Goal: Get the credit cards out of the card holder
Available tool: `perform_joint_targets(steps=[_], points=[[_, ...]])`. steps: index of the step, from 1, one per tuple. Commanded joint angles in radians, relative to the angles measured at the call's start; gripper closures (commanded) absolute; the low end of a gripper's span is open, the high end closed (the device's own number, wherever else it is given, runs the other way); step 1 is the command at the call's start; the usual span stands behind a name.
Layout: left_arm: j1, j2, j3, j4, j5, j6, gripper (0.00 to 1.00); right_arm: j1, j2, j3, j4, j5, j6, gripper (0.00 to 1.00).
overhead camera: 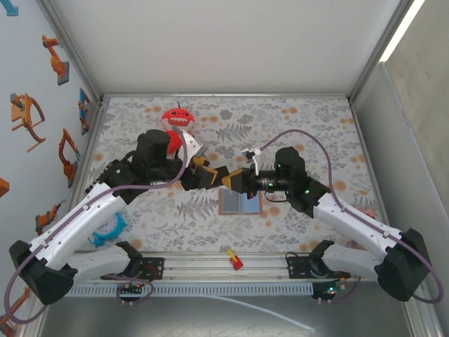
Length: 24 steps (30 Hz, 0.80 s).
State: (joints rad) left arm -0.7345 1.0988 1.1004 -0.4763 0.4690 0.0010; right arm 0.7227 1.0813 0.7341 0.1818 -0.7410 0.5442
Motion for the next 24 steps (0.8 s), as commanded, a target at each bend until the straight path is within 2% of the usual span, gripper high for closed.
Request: perform_joint_targets(steps=[1, 10, 13, 16, 20, 21, 22, 24], points=[[0.008, 0.031, 0.033, -0.074, 0.092, 0.090, 0.49, 0.007, -0.030, 0.039, 0.001, -0.018, -0.020, 1.00], [0.024, 0.059, 0.045, -0.064, 0.125, 0.090, 0.88, 0.007, -0.027, 0.036, -0.023, 0.004, -0.038, 1.00], [0.032, 0.053, 0.035, -0.061, 0.105, 0.088, 0.95, 0.006, -0.030, 0.040, -0.046, 0.025, -0.050, 0.98], [0.042, 0.036, 0.015, -0.050, 0.060, 0.103, 0.99, 0.006, -0.045, 0.045, -0.105, 0.094, -0.078, 0.66], [0.055, 0.004, -0.028, -0.011, -0.086, 0.172, 1.00, 0.006, -0.080, 0.053, -0.201, 0.237, -0.110, 0.45], [0.061, -0.003, -0.045, 0.008, -0.116, 0.195, 1.00, 0.006, -0.086, 0.057, -0.227, 0.270, -0.116, 0.29], [0.066, -0.013, -0.068, 0.043, -0.148, 0.223, 1.00, 0.006, -0.091, 0.061, -0.257, 0.315, -0.122, 0.04], [0.082, -0.022, -0.108, 0.111, -0.202, 0.274, 1.00, 0.006, -0.095, 0.071, -0.307, 0.381, -0.130, 0.01]])
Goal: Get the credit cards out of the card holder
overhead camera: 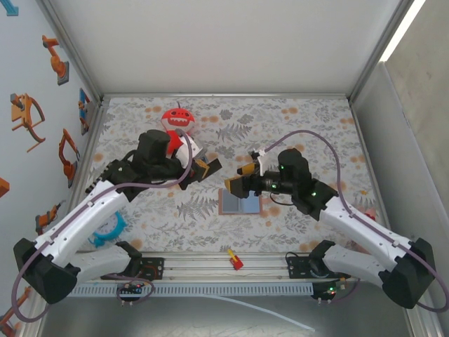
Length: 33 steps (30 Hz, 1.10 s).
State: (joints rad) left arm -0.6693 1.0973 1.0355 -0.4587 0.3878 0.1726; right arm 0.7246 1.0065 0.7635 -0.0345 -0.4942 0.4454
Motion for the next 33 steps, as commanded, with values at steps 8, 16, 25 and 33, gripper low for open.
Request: perform_joint_targets(steps=[8, 16, 25, 33], points=[[0.165, 0.079, -0.067, 0.200, -0.059, 0.217, 1.00, 0.004, -0.014, 0.058, -0.231, 0.460, 0.021, 0.01], [0.252, 0.277, 0.026, 0.173, -0.002, 0.370, 1.00, 0.004, -0.015, 0.068, -0.311, 0.638, 0.049, 0.01], [0.292, 0.449, 0.057, 0.228, 0.002, 0.429, 1.00, 0.004, -0.058, 0.061, -0.350, 0.745, 0.083, 0.00], [0.304, 0.530, 0.066, 0.251, 0.038, 0.415, 1.00, 0.004, -0.044, 0.085, -0.384, 0.740, 0.089, 0.00]])
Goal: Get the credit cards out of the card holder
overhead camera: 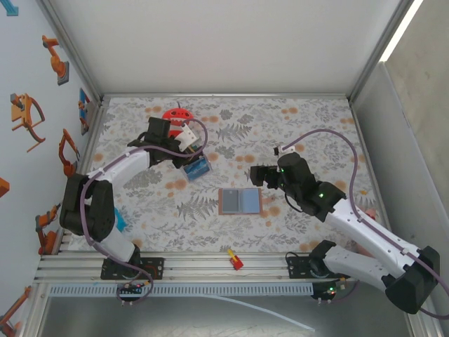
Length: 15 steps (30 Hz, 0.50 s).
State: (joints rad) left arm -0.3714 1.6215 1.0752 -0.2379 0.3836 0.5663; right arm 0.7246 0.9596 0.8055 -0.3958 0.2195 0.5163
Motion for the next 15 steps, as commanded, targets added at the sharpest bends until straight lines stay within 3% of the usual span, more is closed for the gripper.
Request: perform_joint_targets(steps=[1, 15], points=[[0.007, 0.013, 0.025, 0.031, 0.041, 0.021, 1.00, 0.004, 0.003, 0.044, -0.025, 0.024, 0.018, 0.00], [0.046, 0.072, 0.039, -0.003, 0.048, 0.047, 1.00, 0.004, 0.004, 0.040, -0.023, 0.013, 0.026, 0.00]])
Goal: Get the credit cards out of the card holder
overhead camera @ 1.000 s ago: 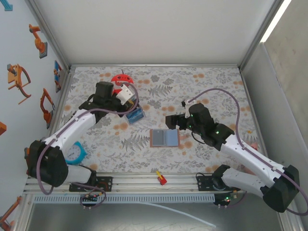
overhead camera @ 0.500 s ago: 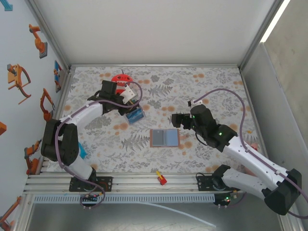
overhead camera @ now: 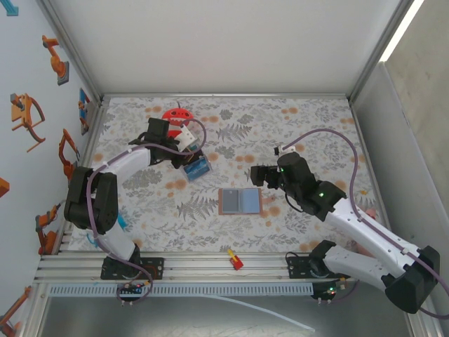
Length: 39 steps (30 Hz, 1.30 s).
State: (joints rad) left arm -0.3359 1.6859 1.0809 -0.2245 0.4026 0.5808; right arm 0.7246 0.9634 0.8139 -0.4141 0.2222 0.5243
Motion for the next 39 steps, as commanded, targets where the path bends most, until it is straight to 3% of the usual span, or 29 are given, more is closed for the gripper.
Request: perform_joint_targets(steps=[1, 15, 18, 21, 24, 28, 30, 35, 39], points=[[0.012, 0.011, 0.036, -0.016, 0.028, 0.035, 1.00, 0.004, 0.001, 0.031, -0.005, 0.011, 0.018, 0.00], [0.012, 0.003, 0.063, -0.055, 0.040, 0.012, 0.77, 0.002, 0.037, 0.062, -0.035, 0.002, 0.011, 0.01], [0.011, -0.041, 0.061, -0.061, 0.044, -0.005, 0.65, 0.002, 0.077, 0.092, -0.072, 0.002, 0.006, 0.01], [0.007, -0.105, 0.042, -0.056, 0.051, -0.045, 0.46, 0.004, 0.123, 0.113, -0.090, -0.014, -0.006, 0.01], [0.000, -0.199, -0.014, -0.011, 0.047, -0.100, 0.33, 0.005, 0.172, 0.123, -0.097, -0.030, -0.015, 0.14], [-0.012, -0.384, -0.160, 0.123, -0.005, -0.233, 0.16, 0.024, 0.233, 0.135, -0.114, -0.045, -0.021, 0.25], [-0.025, -0.490, -0.244, 0.205, -0.068, -0.319, 0.01, 0.048, 0.273, 0.149, -0.129, -0.046, -0.023, 0.30], [-0.053, -0.747, -0.408, 0.321, -0.262, -0.591, 0.03, 0.138, 0.383, 0.174, -0.143, -0.043, -0.005, 0.32], [-0.055, -0.908, -0.474, 0.270, -0.347, -0.749, 0.03, 0.208, 0.490, 0.208, -0.148, -0.038, -0.001, 0.41]])
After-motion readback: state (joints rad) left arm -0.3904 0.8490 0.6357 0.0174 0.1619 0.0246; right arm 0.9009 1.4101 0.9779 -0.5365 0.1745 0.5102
